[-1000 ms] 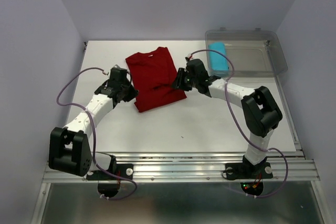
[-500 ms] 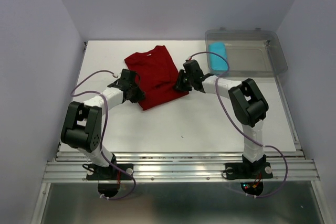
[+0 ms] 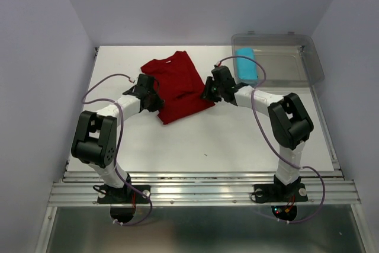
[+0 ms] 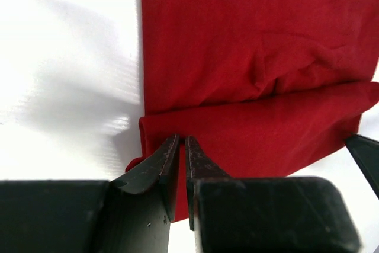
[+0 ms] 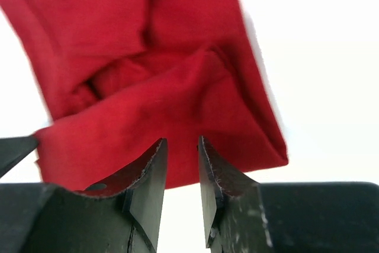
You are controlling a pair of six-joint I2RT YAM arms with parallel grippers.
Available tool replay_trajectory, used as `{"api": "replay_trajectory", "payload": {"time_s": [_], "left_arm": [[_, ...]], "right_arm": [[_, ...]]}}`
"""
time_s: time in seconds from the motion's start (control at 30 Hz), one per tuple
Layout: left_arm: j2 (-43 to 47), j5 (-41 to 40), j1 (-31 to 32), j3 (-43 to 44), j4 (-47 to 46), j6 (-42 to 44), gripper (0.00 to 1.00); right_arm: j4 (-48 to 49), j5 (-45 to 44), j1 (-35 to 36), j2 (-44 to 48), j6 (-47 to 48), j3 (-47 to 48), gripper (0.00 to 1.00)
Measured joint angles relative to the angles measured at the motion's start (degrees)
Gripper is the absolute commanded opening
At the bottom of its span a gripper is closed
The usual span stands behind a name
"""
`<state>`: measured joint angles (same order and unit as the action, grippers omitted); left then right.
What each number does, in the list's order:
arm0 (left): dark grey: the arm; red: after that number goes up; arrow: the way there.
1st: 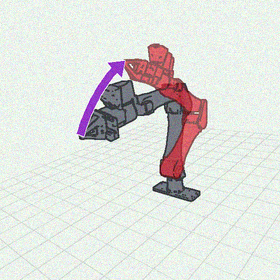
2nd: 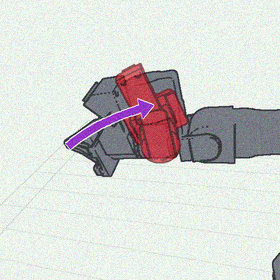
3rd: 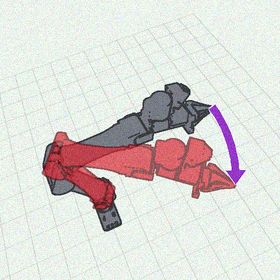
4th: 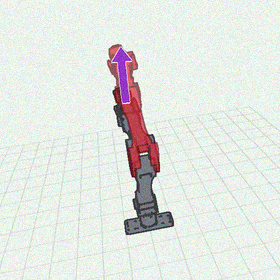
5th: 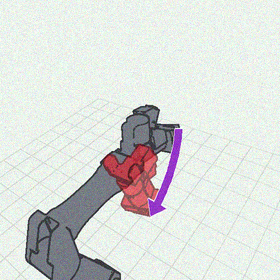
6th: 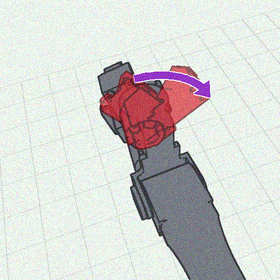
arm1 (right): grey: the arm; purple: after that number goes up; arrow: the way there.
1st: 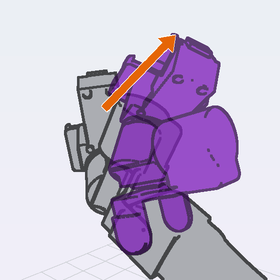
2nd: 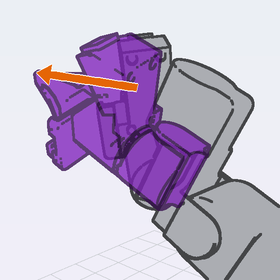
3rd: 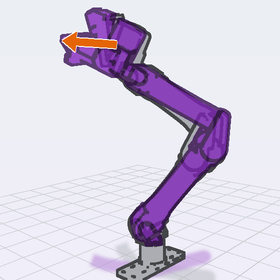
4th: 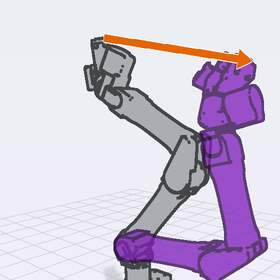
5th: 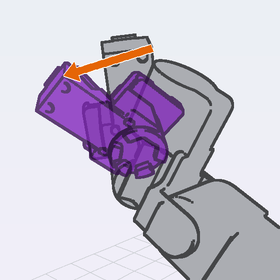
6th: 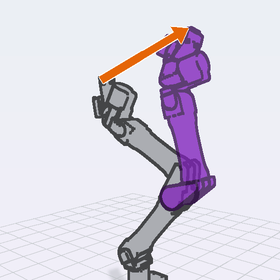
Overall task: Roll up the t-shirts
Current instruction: Roll the T-shirt to the center of the board.
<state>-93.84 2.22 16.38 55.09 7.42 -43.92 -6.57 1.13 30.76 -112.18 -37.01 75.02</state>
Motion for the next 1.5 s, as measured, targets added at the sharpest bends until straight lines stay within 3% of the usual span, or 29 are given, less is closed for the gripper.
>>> {"api": "replay_trajectory", "payload": {"time_s": [0.3,0.53,0.9,1.13,1.37,1.5], "left_arm": [[-1.2,-3.1,-0.3,7.6,1.1,1.8,0.2],[-9.1,-4.3,-1.5,17.6,2.0,4.6,0.2],[-21.6,-4.0,-2.3,24.4,2.2,8.4,0.17],[-21.7,-3.1,-2.4,22.6,1.2,8.3,0.16],[-8.3,-4.2,-2.1,6.6,4.0,7.6,0.17],[-0.2,-6.0,-1.4,1.7,8.5,7.6,0.21]], "right_arm": [[0.2,1.1,0.5,1.4,0.8,1.6,0.34],[0.8,1.6,0.4,-5.5,0.7,3.3,0.34],[-0.5,-0.5,0.4,-0.5,2.9,0.2,0.37],[-0.6,-1.5,0.4,2.5,3.0,-2.0,0.37],[-0.6,-2.3,0.4,-2.9,4.1,0.8,0.38],[-0.7,-3.1,0.4,-4.5,5.6,3.3,0.38]]}}
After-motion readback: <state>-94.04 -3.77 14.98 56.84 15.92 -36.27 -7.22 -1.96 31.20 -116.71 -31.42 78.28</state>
